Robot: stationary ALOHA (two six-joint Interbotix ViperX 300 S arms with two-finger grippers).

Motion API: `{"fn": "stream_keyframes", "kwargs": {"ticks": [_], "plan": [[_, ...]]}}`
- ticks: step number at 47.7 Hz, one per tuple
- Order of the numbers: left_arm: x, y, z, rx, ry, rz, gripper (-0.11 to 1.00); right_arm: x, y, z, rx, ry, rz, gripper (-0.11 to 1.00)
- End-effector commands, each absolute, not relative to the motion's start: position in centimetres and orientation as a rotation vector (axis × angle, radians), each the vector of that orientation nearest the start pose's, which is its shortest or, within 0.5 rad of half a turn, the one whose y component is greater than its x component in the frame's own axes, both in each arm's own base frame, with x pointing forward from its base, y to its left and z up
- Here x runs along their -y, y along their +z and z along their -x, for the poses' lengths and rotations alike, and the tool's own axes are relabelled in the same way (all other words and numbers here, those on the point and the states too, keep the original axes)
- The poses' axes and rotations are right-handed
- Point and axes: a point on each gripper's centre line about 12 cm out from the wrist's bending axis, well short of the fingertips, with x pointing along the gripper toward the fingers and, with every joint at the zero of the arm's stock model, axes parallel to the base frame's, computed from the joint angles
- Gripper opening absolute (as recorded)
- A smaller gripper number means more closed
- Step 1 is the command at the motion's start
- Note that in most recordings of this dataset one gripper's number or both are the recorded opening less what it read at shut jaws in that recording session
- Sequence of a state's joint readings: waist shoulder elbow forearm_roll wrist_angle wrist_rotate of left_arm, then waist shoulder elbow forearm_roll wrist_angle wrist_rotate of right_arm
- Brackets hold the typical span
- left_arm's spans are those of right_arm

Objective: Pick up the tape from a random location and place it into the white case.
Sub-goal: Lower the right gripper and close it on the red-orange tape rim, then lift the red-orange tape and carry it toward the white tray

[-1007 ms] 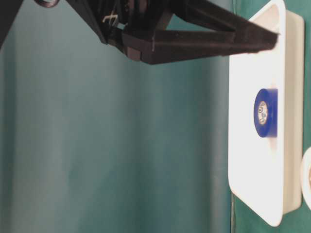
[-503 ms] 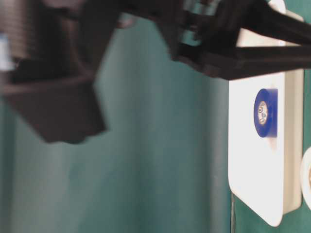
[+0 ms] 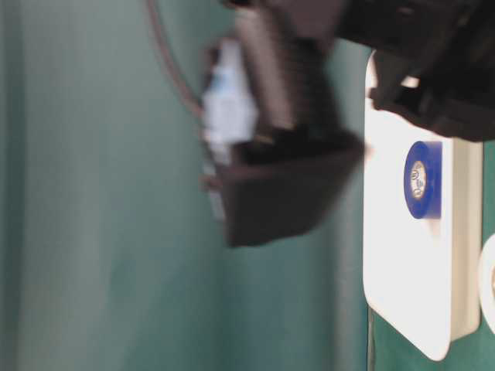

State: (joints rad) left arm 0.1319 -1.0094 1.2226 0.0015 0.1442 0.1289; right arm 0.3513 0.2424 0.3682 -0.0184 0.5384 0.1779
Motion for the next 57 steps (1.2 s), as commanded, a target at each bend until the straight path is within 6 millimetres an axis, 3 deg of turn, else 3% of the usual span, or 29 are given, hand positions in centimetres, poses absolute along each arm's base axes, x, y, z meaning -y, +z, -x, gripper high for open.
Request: {"fn": "stream_keyframes", "kwargs": {"ticks": [1,10,23,36,49,57], "plan": [[-2.4,23.6,-18.3,-0.357,0.106,-0.103,0.93,-14.3,12.8,-40.3,-1.135,0.206,0.055,0.91],[-2.4,23.6,-18.3,-0.357,0.106,-0.103,0.93,-14.1,11.5,-40.4,-1.156,0.198,0.056,0.91],[-2.4,23.6,-18.3,-0.357,0.106,-0.103,0.93,-13.9,11.6,-40.7,-1.135,0.201,0.057,0.87],[-2.4,23.5,-18.2,-0.358,0.106,-0.103,0.93,-14.0,11.6,-40.6,-1.135,0.205,0.063,0.29],[-2.4,23.6,-18.3,-0.359,0.106,-0.104,0.93,-14.1,11.7,-40.8,-1.122,0.203,0.051,0.29],[-2.4,23.6,-18.3,-0.360,0.106,-0.103,0.93,-14.1,13.2,-40.6,-1.127,0.200,0.048,0.29]]}}
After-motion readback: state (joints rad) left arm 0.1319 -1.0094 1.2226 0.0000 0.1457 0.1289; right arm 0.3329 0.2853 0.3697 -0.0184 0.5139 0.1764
